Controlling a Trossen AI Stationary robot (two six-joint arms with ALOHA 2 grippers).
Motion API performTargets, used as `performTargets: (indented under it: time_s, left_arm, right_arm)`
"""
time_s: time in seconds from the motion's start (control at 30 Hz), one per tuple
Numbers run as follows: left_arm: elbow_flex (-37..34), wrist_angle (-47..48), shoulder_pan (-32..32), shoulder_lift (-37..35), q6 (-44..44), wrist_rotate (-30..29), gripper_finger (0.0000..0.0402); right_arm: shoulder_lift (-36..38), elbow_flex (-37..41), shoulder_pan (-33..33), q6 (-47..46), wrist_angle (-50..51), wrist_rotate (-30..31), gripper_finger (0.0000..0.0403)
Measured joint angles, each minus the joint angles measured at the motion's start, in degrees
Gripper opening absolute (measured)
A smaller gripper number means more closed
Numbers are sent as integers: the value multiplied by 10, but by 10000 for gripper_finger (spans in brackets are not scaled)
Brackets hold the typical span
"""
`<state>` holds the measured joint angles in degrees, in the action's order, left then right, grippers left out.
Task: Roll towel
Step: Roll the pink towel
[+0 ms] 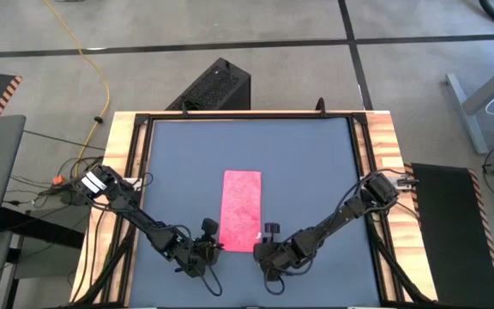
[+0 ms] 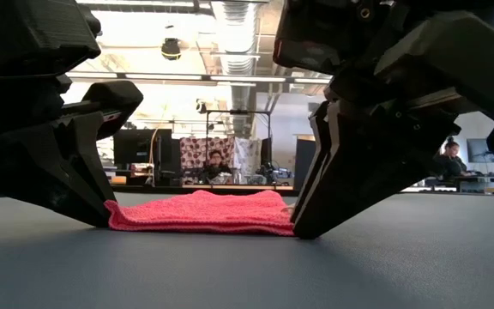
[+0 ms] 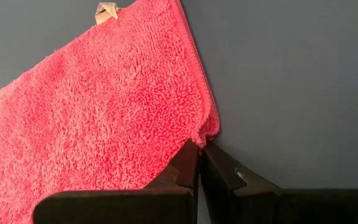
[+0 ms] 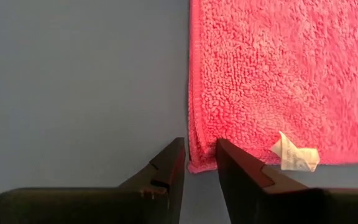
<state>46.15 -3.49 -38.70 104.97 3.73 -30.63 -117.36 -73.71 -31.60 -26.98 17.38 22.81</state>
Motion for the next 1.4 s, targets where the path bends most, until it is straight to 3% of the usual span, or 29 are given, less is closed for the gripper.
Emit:
performTargets:
  time_s: [0.17,0.77,1.03,1.4]
  left_arm:
    - [0,0,0,0,0,0,0]
    - [0,0,0,0,0,-1,0]
    - [0,2,0,-2,6,-5,0]
    - [0,13,0,-50,124,39,0]
  right_arm:
    - [1,-2,11,-44,37,-1,98]
    - [0,0,12,-49,44,24,41]
    - [0,0,12,-77,47,-4,9]
    - [-1,-31,11,-144,79,-49,10]
